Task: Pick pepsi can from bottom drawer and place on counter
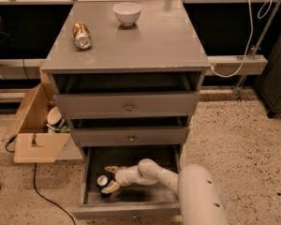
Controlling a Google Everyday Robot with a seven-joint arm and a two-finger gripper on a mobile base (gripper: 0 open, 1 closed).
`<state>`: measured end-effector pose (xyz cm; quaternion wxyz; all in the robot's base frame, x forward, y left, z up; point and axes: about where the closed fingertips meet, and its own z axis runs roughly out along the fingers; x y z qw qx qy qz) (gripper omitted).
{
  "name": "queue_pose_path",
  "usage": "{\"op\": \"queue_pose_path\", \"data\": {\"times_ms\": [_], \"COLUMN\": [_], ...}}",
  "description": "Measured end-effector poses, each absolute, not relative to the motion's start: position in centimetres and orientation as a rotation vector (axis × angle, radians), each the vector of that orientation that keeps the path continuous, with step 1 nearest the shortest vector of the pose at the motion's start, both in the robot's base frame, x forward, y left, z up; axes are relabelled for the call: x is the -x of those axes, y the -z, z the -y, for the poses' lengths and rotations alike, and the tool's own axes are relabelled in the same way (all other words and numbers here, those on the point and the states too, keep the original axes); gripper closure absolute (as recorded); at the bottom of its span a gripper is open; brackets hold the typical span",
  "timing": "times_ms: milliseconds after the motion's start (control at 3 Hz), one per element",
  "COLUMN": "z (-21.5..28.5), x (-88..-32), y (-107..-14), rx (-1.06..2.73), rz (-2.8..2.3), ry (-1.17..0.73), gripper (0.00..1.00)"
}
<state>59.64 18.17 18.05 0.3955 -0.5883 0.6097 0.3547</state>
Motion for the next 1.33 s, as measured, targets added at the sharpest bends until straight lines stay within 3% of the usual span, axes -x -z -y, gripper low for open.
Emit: {"op": "queue_pose_path", "data": {"times_ms": [333, 667, 1000, 1333], "z": [-18.6, -18.7, -15.5, -10.6], "x": [-59.3, -59.0, -58.4, -57.6], "y": [-17.9, -18.2, -22.3, -26.2], "rx": [1.463, 1.444, 1.429, 1.425], "rz": [-1.539, -1.535, -1.434, -1.359], "ry": [-0.918, -0.926, -0.957, -0.964], "gripper": [0.56, 0.79, 1.0, 1.0]}}
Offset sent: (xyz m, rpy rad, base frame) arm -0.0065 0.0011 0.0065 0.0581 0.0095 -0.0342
